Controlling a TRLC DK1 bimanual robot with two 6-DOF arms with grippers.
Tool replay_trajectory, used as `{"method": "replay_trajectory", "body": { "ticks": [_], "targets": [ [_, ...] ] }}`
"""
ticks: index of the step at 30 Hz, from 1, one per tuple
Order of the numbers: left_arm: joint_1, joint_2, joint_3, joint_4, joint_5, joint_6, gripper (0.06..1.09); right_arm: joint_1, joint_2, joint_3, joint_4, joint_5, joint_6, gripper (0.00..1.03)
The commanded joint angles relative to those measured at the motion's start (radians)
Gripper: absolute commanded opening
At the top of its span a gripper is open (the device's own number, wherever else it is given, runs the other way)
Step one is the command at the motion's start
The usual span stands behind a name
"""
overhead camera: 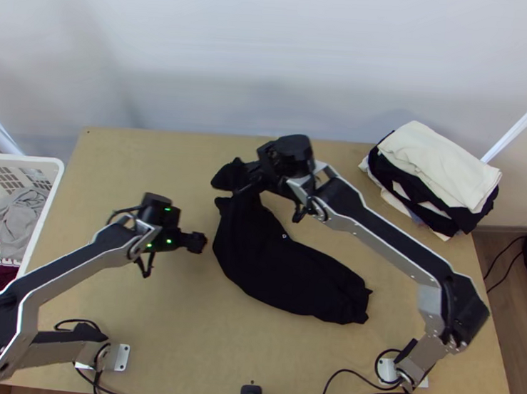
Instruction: Fold the t-shirt
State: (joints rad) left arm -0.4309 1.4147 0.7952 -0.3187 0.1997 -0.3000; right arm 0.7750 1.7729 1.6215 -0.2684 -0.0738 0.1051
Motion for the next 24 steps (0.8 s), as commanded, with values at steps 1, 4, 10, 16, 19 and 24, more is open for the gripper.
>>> {"method": "replay_trajectory", "body": {
  "ticks": [1, 4, 10, 16, 19, 24],
  "targets": [
    [-0.045, 0.055, 0.061, 0.015, 0.04, -0.03, 1.05, -0.016, -0.056, -0.035, 0.021, 0.016, 0.024, 0.03],
    [-0.078, 0.089, 0.104, 0.018, 0.067, -0.047, 1.05, -0.029, -0.07, -0.051, 0.023, 0.017, 0.024, 0.03],
    [-0.115, 0.101, 0.16, 0.013, 0.089, -0.064, 1.05, -0.045, -0.081, -0.066, 0.023, 0.017, 0.024, 0.03],
    [-0.086, 0.01, 0.142, 0.007, 0.239, -0.071, 1.05, -0.056, -0.081, -0.077, 0.029, 0.017, 0.024, 0.03],
    [-0.088, 0.035, 0.147, 0.01, 0.239, -0.068, 1.05, -0.057, -0.081, -0.081, 0.031, 0.017, 0.025, 0.03],
    [-0.104, 0.109, 0.156, 0.033, 0.253, -0.064, 1.05, -0.06, -0.086, -0.083, 0.04, 0.017, 0.025, 0.03]
  ]
}}
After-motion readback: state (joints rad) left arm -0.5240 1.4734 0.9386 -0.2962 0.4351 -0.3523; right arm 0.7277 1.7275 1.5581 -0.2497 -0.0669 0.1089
